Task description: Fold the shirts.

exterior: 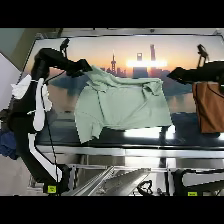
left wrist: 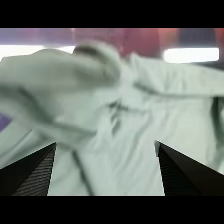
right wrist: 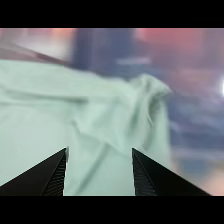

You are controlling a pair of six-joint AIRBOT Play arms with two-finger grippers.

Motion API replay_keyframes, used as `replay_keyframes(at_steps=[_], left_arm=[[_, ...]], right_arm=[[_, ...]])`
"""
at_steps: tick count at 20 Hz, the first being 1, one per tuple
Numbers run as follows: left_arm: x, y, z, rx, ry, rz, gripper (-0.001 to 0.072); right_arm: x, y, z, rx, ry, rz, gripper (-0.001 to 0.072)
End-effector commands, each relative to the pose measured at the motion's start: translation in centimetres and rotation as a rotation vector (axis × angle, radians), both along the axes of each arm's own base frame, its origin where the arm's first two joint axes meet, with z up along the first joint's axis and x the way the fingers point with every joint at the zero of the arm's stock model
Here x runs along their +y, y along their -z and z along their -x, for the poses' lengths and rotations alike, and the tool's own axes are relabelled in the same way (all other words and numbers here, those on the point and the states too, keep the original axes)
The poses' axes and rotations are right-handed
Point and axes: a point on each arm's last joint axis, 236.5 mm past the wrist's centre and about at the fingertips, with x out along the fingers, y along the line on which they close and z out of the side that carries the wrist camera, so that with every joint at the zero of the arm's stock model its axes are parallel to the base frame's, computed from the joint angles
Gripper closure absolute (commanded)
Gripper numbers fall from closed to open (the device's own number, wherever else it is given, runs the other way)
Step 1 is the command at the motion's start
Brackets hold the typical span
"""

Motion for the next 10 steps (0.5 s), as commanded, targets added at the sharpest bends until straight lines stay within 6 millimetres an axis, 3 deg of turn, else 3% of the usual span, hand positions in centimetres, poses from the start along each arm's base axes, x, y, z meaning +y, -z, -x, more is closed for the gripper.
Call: replay_keyframes(at_steps=[1, 3, 5, 7, 10], left_arm=[[4.7, 0.6, 7.9, 0.259, 0.1, -0.002, 0.0014], [6.2, 3.5, 12.5, 0.374, 0.076, 0.03, 0.0014], [7.0, 6.5, 15.7, 0.426, 0.025, 0.051, 0.0014], [8.3, 8.9, 17.3, 0.439, -0.036, 0.057, 0.0015], [10.3, 10.9, 18.3, 0.465, -0.128, 0.077, 0.0014]], right_arm=[[-5.5, 1.6, 7.4, 0.225, 0.001, -0.047, 0.0277], [-6.6, 4.4, 11.0, 0.322, 0.025, -0.103, 0.0276], [-6.5, 6.7, 14.0, 0.398, 0.024, -0.148, 0.0277], [-5.9, 8.3, 15.7, 0.449, 0.01, -0.157, 0.0276], [-5.1, 9.1, 16.6, 0.474, -0.003, -0.169, 0.0277]])
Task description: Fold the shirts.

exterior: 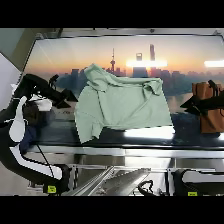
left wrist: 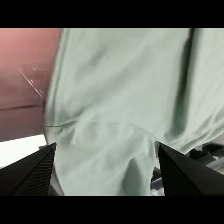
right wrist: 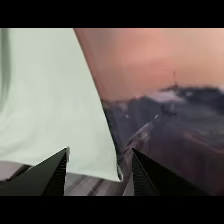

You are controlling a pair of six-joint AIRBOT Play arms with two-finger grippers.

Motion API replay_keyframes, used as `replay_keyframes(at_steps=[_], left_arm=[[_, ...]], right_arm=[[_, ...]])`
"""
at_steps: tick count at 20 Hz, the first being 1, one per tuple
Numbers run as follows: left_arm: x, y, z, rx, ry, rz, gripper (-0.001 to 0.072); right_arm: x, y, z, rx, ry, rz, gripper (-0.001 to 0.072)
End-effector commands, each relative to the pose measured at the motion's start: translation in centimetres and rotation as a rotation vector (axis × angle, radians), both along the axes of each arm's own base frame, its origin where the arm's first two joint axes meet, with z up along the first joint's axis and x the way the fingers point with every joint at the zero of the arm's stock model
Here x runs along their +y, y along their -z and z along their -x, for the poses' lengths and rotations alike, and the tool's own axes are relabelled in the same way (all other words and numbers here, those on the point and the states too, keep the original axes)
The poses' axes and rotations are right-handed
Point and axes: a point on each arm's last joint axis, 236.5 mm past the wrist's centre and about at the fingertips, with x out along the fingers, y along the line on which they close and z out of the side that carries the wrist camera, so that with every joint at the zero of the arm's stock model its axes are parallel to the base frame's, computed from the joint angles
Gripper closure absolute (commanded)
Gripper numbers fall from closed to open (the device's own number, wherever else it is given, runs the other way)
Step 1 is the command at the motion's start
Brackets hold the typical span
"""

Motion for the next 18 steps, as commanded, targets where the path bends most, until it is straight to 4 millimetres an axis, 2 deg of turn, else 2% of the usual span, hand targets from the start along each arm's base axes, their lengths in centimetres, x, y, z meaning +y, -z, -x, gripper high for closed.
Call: replay_keyframes(at_steps=[1, 4, 6, 8, 12, 13, 15, 16, 17, 18], left_arm=[[1.7, 2.6, 2.1, 0.031, -0.086, 0.006, 0.0015], [1.1, 4.0, 1.8, 0.002, -0.081, -0.02, 0.0014], [0.3, 4.3, 0.3, -0.053, -0.076, -0.052, 0.0016], [-0.9, 4.8, -0.3, -0.077, -0.053, -0.064, 0.0195], [-2.3, 6.5, 0.1, -0.036, -0.039, -0.04, 0.0196], [-2.4, 6.9, 0.3, -0.022, -0.042, -0.031, 0.0273], [-2.8, 7.3, 0.3, -0.005, -0.051, -0.011, 0.0571], [-2.8, 7.3, 0.3, -0.007, -0.051, -0.012, 0.0659], [-2.7, 6.9, 0.2, -0.024, -0.042, -0.015, 0.0693], [-2.6, 6.4, -0.1, -0.047, -0.039, -0.022, 0.0693]], right_arm=[[0.6, 1.0, 2.0, 0.049, -0.019, -0.027, 0.0277], [0.6, 1.2, 1.6, 0.04, -0.016, -0.016, 0.0277], [0.9, 1.6, 1.3, 0.035, -0.018, -0.006, 0.0277], [1.6, 2.1, 1.4, 0.051, -0.035, -0.013, 0.0277], [2.9, 3.2, 1.8, 0.084, -0.068, -0.027, 0.0277], [3.0, 3.5, 1.9, 0.091, -0.076, -0.023, 0.0277], [3.5, 4.0, 2.2, 0.109, -0.098, -0.022, 0.0276], [3.9, 4.2, 2.3, 0.115, -0.11, -0.024, 0.0277], [4.3, 4.4, 2.4, 0.121, -0.122, -0.025, 0.0277], [4.7, 4.8, 2.4, 0.125, -0.13, -0.024, 0.0277]])
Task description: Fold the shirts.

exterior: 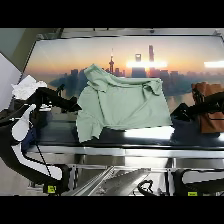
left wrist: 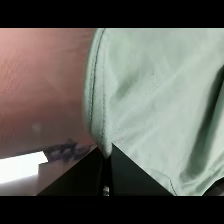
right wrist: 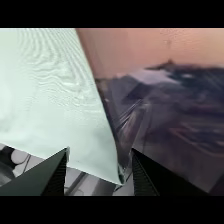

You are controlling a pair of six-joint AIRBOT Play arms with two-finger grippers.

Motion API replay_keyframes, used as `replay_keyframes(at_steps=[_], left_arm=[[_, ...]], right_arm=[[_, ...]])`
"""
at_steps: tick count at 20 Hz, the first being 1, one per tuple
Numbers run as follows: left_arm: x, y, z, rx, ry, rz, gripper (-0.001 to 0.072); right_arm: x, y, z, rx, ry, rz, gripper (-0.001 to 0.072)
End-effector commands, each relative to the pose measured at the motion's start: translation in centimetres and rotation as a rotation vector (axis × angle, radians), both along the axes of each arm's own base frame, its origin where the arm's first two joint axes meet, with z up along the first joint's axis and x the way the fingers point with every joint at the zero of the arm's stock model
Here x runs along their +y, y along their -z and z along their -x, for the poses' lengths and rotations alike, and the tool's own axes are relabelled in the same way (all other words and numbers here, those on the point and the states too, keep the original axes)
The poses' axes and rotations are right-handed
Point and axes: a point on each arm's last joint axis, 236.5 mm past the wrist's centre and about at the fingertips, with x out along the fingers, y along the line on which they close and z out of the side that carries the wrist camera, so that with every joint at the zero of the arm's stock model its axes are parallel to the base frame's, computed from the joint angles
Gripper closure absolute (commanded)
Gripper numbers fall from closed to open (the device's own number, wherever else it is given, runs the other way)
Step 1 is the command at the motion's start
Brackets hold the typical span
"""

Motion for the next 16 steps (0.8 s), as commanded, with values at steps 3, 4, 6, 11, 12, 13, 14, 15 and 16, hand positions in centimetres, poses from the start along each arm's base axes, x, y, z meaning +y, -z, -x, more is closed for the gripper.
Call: replay_keyframes(at_steps=[3, 4, 6, 11, 12, 13, 14, 15, 16], left_arm=[[1.0, -1.9, -1.1, -0.076, -0.016, -0.022, 0.0693], [1.2, -2.5, -1.3, -0.092, -0.022, -0.025, 0.0693], [1.5, -3.7, -1.6, -0.121, -0.028, -0.031, 0.0693], [-0.3, -10.2, -2.5, -0.265, -0.028, 0.039, 0.0694], [-1.2, -14.0, -3.3, -0.365, -0.039, 0.077, 0.0694], [-1.4, -18.7, -3.8, -0.488, -0.043, 0.082, 0.0694], [-1.5, -24.2, -3.7, -0.629, -0.031, 0.057, 0.0694], [-1.3, -30.3, -3.1, -0.791, -0.031, 0.017, 0.0694], [-1.0, -37.4, -1.8, -0.982, -0.057, -0.031, 0.0694]], right_arm=[[1.8, 2.2, 0.5, 0.054, -0.046, -0.013, 0.0277], [2.5, 2.6, 0.7, 0.069, -0.058, -0.027, 0.0279], [4.5, 2.8, 1.0, 0.07, -0.112, -0.057, 0.046], [9.8, -4.7, -2.4, -0.169, -0.174, -0.217, 0.0693], [9.9, -8.4, -3.6, -0.264, -0.185, -0.22, 0.0693], [9.8, -13.4, -4.7, -0.392, -0.204, -0.211, 0.0693], [9.4, -19.7, -5.7, -0.549, -0.208, -0.184, 0.0693], [8.9, -26.2, -6.2, -0.719, -0.198, -0.136, 0.0694], [8.3, -33.2, -6.0, -0.913, -0.188, -0.061, 0.0694]])
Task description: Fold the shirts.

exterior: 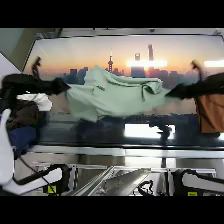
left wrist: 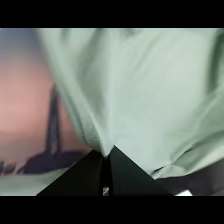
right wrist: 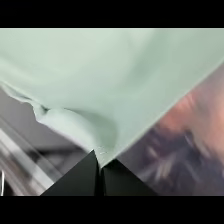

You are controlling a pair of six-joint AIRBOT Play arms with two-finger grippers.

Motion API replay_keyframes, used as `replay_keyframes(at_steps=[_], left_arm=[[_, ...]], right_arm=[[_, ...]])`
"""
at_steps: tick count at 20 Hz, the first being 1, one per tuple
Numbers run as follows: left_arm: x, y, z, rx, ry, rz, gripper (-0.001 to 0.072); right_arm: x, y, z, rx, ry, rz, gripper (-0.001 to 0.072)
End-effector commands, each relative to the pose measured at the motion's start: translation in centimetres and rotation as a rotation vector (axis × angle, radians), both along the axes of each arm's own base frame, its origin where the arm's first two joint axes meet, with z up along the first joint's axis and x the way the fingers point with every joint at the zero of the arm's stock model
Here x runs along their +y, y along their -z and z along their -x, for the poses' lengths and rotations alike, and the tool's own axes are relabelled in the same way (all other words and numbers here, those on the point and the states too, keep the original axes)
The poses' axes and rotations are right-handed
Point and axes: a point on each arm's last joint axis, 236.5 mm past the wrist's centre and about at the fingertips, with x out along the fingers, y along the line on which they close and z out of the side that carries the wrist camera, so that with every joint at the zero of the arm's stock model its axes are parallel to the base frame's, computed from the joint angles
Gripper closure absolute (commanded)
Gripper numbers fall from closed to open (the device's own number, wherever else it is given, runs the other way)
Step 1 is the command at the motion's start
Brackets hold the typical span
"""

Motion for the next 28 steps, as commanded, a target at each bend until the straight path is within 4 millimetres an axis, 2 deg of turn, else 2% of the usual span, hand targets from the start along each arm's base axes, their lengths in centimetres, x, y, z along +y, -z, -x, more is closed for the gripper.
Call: replay_keyframes(at_steps=[1, 2, 3, 4, 5, 6, 7, 8, 9, 10, 11, 12, 14, 15, 17, 19, 20, 22, 24, 25, 26, 27, 28], left_arm=[[-0.2, -22.6, 4.7, -0.601, -0.111, -0.061, 0.0694], [0.1, -30.5, 8.7, -0.824, -0.189, -0.075, 0.0694], [0.2, -36.9, 13.5, -1.026, -0.256, -0.092, 0.0694], [0.1, -42.2, 19.3, -1.221, -0.317, -0.13, 0.0694], [0.0, -45.9, 24.4, -1.373, -0.372, -0.175, 0.0694], [-0.5, -48.6, 29.4, -1.504, -0.422, -0.221, 0.0694], [-1.0, -50.3, 33.3, -1.6, -0.466, -0.285, 0.0694], [-1.3, -51.2, 35.6, -1.65, -0.504, -0.339, 0.0694], [-1.7, -51.8, 37.0, -1.67, -0.53, -0.381, 0.0694], [-2.0, -51.8, 37.0, -1.655, -0.531, -0.415, 0.0694], [-2.1, -51.3, 35.8, -1.607, -0.519, -0.432, 0.0694], [-1.6, -50.2, 33.4, -1.511, -0.503, -0.427, 0.0694], [-0.6, -45.8, 27.0, -1.25, -0.43, -0.367, 0.0694], [-0.4, -42.8, 23.6, -1.114, -0.365, -0.302, 0.0694], [0.3, -36.7, 18.2, -0.898, -0.265, -0.182, 0.0694], [1.7, -29.2, 13.2, -0.689, -0.229, -0.098, 0.0694], [1.5, -25.2, 11.1, -0.599, -0.194, -0.064, 0.0693], [0.0, -15.6, 7.1, -0.405, -0.136, -0.011, 0.0694], [-0.8, -4.9, 3.7, -0.234, -0.157, -0.039, 0.0694], [-0.7, 0.4, 2.3, -0.167, -0.183, -0.077, 0.0694], [-0.1, 4.6, 1.0, -0.119, -0.218, -0.11, 0.0694], [0.7, 8.6, -0.2, -0.064, -0.252, -0.135, 0.0694], [1.2, 11.7, -1.3, -0.01, -0.269, -0.148, 0.0693]], right_arm=[[-0.1, -22.9, 1.8, -0.605, 0.076, 0.073, 0.0694], [-0.6, -30.4, 4.0, -0.835, 0.146, 0.137, 0.0694], [-0.9, -36.8, 6.8, -1.036, 0.22, 0.196, 0.0693], [-1.1, -42.4, 10.4, -1.236, 0.291, 0.271, 0.0693], [-1.2, -46.5, 14.0, -1.39, 0.358, 0.34, 0.0693], [-1.3, -49.6, 17.5, -1.514, 0.423, 0.4, 0.0693], [-1.3, -51.3, 20.0, -1.589, 0.469, 0.441, 0.0693], [-1.4, -52.1, 22.1, -1.637, 0.502, 0.487, 0.0693], [-1.6, -52.2, 23.2, -1.649, 0.519, 0.536, 0.0693], [-2.0, -51.7, 23.3, -1.634, 0.525, 0.577, 0.0693], [-2.2, -50.9, 22.7, -1.603, 0.512, 0.599, 0.0693], [-2.5, -49.8, 21.4, -1.554, 0.489, 0.606, 0.0694], [-3.5, -46.4, 17.4, -1.411, 0.454, 0.572, 0.0694], [-3.8, -44.1, 15.2, -1.328, 0.427, 0.537, 0.0694], [-4.2, -37.8, 10.1, -1.141, 0.376, 0.426, 0.0694], [-4.8, -29.1, 5.5, -0.936, 0.342, 0.354, 0.0694], [-5.2, -24.1, 3.4, -0.831, 0.345, 0.332, 0.0694], [-6.1, -14.1, 0.4, -0.646, 0.381, 0.311, 0.0694], [-7.4, -4.4, -1.6, -0.484, 0.434, 0.326, 0.0694], [-8.1, -0.2, -2.4, -0.411, 0.459, 0.34, 0.0694], [-8.7, 3.8, -3.3, -0.332, 0.474, 0.351, 0.0695], [-9.3, 7.1, -4.2, -0.263, 0.488, 0.352, 0.0694], [-9.7, 9.6, -5.2, -0.21, 0.505, 0.342, 0.0694]])
